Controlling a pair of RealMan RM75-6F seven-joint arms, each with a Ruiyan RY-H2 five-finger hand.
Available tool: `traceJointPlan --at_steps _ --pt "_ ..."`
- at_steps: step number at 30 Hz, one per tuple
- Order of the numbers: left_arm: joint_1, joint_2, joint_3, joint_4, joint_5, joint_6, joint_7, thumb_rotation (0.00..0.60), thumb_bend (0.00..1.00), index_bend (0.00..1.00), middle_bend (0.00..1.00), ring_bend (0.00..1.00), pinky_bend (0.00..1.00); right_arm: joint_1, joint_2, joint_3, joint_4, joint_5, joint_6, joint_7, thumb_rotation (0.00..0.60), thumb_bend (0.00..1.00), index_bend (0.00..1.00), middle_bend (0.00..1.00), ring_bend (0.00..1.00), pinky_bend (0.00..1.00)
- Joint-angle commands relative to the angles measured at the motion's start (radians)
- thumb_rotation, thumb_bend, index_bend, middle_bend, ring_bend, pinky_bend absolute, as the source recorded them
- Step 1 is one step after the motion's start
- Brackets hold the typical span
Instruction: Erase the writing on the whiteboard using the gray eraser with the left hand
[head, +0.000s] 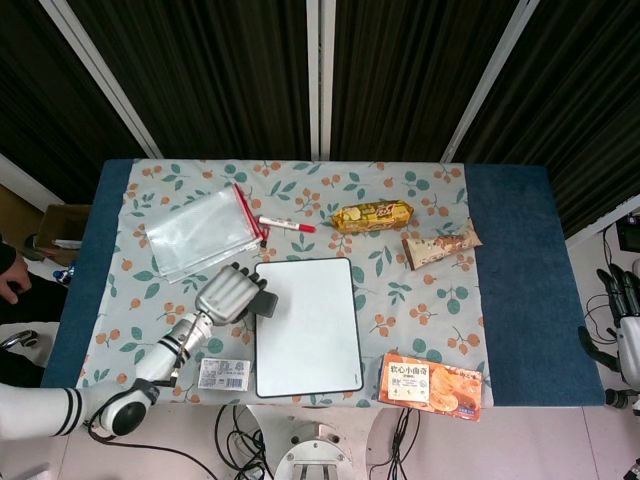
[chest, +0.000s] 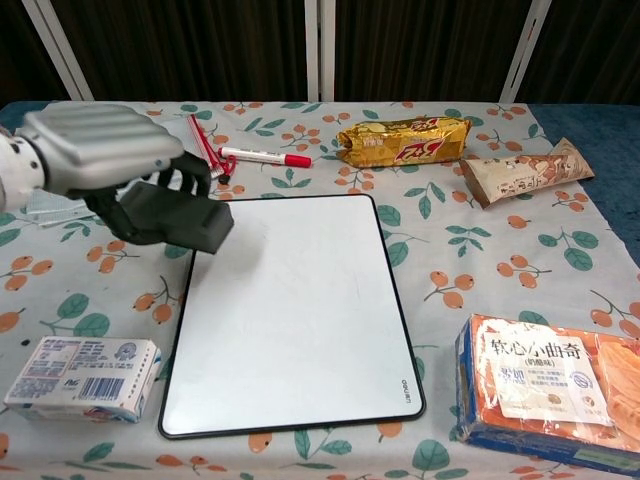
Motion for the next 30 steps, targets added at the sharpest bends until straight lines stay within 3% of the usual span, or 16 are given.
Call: traceJointPlan --at_steps 1,10,17,21,26,30 --pt "0.073 0.07 -0.008 0.068 0.037 0.061 -0.129 0.6 0.46 0.61 0.52 0.5 0.42 0.008 -0.005 0.0 0.001 0.0 -0.011 -0.004 0.6 0.26 0.0 0.0 0.0 0.0" --pt "0.185 0.049 0.051 0.264 0.196 0.113 -0.425 0.6 0.44 0.6 0.52 0.5 0.42 0.029 -0.022 0.0 -0.002 0.003 -0.043 -0.031 0.6 0.26 0.0 0.0 0.0 0.0" --pt "0.212 0.001 0.08 0.346 0.305 0.125 -0.532 0.6 0.39 0.57 0.51 0.5 0.42 0.029 -0.023 -0.003 -0.012 0.005 -0.043 -0.047 0.6 0.26 0.0 0.0 0.0 0.0" --pt "0.217 -0.017 0.086 0.368 0.334 0.115 -0.544 0.6 0.29 0.48 0.48 0.48 0.4 0.027 -0.022 -0.006 -0.015 0.005 -0.041 -0.051 0.6 0.26 0.0 0.0 0.0 0.0" --pt "0.222 -0.032 0.089 0.389 0.349 0.097 -0.512 0.6 0.23 0.37 0.4 0.42 0.37 0.027 -0.021 -0.008 -0.017 0.003 -0.041 -0.052 0.6 0.26 0.0 0.0 0.0 0.0" --pt "0.221 -0.017 0.09 0.368 0.327 0.05 -0.474 0.6 0.16 0.17 0.19 0.22 0.29 0.027 -0.02 -0.007 -0.02 0.001 -0.038 -0.053 0.6 0.26 0.0 0.0 0.0 0.0"
